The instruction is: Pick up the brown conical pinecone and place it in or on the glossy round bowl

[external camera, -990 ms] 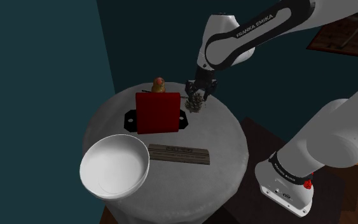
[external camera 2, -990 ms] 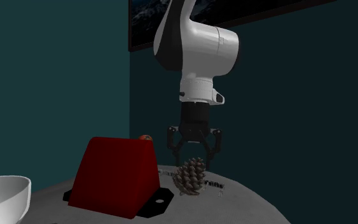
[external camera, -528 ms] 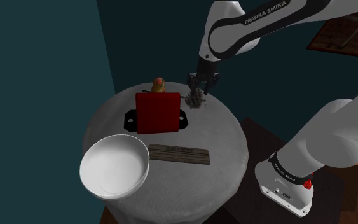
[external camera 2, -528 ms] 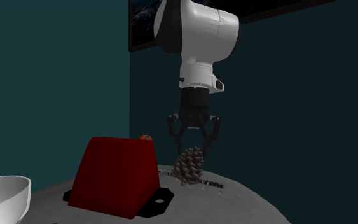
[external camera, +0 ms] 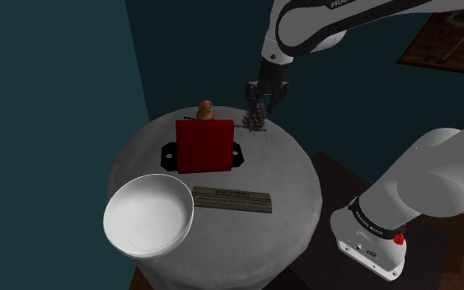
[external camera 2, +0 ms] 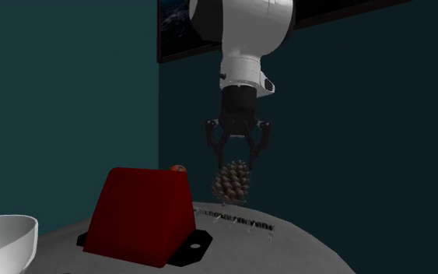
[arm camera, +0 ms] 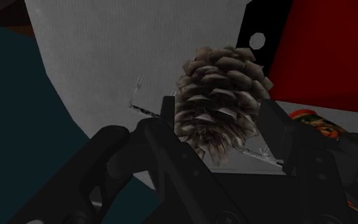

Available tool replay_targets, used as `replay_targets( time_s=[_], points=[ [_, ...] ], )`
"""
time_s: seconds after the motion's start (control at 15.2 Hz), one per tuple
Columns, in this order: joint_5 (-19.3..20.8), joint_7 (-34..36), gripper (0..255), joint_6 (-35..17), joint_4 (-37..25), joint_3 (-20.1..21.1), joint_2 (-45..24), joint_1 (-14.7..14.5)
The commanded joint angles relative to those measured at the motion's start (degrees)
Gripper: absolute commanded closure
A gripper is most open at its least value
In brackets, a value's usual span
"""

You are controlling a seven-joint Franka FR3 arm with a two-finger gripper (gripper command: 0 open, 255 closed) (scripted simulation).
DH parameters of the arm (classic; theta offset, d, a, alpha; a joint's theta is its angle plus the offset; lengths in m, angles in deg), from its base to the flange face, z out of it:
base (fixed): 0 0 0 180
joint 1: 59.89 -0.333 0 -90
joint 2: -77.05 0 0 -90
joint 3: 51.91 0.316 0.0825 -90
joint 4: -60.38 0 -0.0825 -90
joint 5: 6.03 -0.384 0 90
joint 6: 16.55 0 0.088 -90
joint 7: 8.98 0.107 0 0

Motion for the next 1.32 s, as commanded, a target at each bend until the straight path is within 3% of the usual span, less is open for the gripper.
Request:
replay_targets(
  time_s=[0.0, 0.73, 1.25],
  points=[
    [0.0, 0.2, 255, 1.6, -0.8, 0.0, 0.8, 0.0],
    [0.4, 0.7, 255, 10.5, -6.5, -0.2, 4.1, 0.1],
    [-2.8, 11.9, 255, 10.9, -7.6, 7.6, 4.5, -4.9]
  ],
)
